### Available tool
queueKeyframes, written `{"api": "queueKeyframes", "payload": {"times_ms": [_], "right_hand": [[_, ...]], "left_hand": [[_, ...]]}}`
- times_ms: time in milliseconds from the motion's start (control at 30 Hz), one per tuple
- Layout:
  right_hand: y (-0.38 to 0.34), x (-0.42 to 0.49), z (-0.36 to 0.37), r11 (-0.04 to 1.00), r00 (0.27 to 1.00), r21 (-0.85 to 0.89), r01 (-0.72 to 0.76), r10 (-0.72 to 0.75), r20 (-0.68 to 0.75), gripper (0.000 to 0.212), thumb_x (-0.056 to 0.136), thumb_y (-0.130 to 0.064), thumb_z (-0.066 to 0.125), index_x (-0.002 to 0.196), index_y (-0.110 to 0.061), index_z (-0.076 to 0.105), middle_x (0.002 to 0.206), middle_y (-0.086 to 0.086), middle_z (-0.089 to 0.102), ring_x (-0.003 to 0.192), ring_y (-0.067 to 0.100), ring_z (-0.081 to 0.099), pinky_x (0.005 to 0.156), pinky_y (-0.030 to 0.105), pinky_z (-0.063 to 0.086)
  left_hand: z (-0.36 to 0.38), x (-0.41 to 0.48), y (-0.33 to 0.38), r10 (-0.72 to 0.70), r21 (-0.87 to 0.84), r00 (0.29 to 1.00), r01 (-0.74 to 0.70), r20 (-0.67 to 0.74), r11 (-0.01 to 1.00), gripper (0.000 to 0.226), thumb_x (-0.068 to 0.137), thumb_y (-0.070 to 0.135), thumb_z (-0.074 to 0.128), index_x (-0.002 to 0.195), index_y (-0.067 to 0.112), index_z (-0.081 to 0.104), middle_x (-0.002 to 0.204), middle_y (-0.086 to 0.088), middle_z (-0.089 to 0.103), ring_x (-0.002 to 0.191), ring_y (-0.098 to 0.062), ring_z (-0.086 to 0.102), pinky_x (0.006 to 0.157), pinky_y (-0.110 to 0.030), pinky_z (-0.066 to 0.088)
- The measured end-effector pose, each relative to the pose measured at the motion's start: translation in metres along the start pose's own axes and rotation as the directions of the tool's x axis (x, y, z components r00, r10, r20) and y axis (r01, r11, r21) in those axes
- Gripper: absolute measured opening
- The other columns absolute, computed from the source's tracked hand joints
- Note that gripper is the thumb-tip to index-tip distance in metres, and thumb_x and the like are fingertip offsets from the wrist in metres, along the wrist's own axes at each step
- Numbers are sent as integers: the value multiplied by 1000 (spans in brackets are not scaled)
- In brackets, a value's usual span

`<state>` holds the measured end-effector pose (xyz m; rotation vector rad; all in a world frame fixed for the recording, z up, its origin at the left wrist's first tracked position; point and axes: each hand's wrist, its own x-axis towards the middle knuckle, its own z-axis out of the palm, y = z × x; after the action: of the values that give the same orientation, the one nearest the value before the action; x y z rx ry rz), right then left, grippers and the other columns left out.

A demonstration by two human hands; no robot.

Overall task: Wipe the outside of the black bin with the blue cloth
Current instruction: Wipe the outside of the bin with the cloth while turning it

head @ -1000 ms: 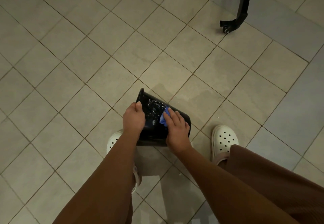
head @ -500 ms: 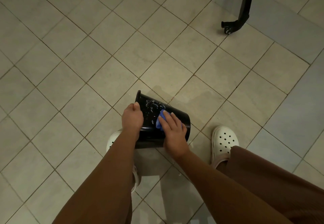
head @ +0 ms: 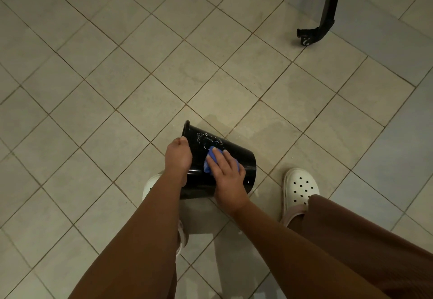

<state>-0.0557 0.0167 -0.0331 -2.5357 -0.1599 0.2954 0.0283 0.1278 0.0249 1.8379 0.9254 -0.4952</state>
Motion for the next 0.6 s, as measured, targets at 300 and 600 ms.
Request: {"api": "queueKeyframes", "payload": {"times_ms": [300,600], "right_hand": [[4,22,-15,999,994,-25,-46,48,102,81,83,-11,62,149,-25,17,158,0,5,145,24,0,114,52,10],[-6,2,-3,983,983,-26,183,-183,-4,89,68,-3,75,143,-19,30,153,4,21,141,28,14,105,56,25]], "left_hand": [[1,-5,3,-34,-47,998,36,48,998,33,104,26,31,114,12,59,99,-13,63,94,-29,62,81,-44,52],[-2,-8,7,-145,-111,975,164,166,980,33,106,33,30,121,19,56,107,-11,64,103,-28,62,95,-48,51]]}}
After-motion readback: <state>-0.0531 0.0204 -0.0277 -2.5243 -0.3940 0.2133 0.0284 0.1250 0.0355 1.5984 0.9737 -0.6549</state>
